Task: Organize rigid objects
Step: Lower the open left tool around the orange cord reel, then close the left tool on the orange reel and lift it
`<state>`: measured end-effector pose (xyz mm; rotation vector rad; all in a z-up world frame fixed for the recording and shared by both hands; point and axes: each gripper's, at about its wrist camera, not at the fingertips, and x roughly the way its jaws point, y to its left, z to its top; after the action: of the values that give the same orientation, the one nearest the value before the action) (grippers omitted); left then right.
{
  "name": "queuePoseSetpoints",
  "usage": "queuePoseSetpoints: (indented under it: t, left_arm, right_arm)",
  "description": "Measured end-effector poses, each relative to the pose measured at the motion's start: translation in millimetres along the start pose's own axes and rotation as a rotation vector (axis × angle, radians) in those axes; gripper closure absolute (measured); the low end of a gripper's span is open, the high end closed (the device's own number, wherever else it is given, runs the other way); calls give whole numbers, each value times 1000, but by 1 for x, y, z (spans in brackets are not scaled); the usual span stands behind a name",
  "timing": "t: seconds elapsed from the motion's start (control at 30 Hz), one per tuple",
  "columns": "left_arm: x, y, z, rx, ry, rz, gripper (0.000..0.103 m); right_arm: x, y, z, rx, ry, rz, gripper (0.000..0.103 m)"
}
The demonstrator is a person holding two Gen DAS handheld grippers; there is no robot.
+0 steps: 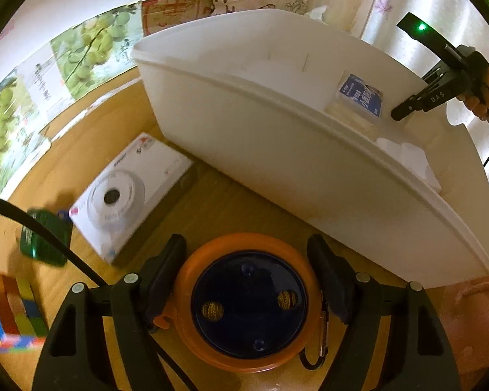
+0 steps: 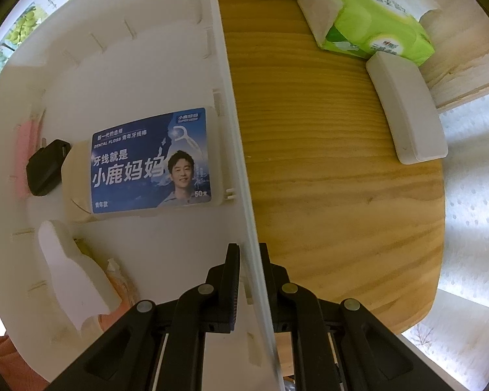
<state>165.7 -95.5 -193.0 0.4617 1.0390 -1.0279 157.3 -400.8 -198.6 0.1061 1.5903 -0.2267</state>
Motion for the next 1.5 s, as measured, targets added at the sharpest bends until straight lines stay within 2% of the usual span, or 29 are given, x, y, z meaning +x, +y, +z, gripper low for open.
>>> queuePoseSetpoints:
  t: [0.43, 0.63, 0.83, 0.87, 0.9, 0.93, 0.97, 1.03, 1.13, 1.5]
  left_arm:
    - [-24, -6, -31, -254, -22, 65, 25]
    - [-46, -9, -43, -393, -70, 113, 26]
    - [-65, -18, -44, -485, -119, 161, 29]
    - [-68, -19, -43, -496, -128, 171, 31]
    - [-71, -21, -43, -506, -135, 174, 48]
    - [-75, -23, -43, -514, -164, 141, 72]
    - [-79, -24, -42, -546, -184, 115, 88]
    - [-80, -23, -37, -587, -187, 114, 88]
    - [-76, -24, -34, -596, -179, 168, 88]
    - [-73, -27, -46, -715, -118, 186, 85]
  right_arm:
    - [3, 3, -1, -47, 9, 13, 93]
    - [5, 6, -2, -68, 14, 27, 93]
    - [6, 5, -3, -102, 12, 42, 95]
    - [6, 5, -4, -106, 11, 45, 95]
    - [6, 6, -4, -109, 10, 50, 95]
    - [6, 5, -4, -114, 9, 55, 95]
    - [6, 5, -5, -118, 8, 59, 95]
    - [7, 6, -5, -129, 7, 64, 95]
    - [7, 6, -5, -145, 3, 69, 95]
    - [2, 12, -12, -183, -12, 77, 95]
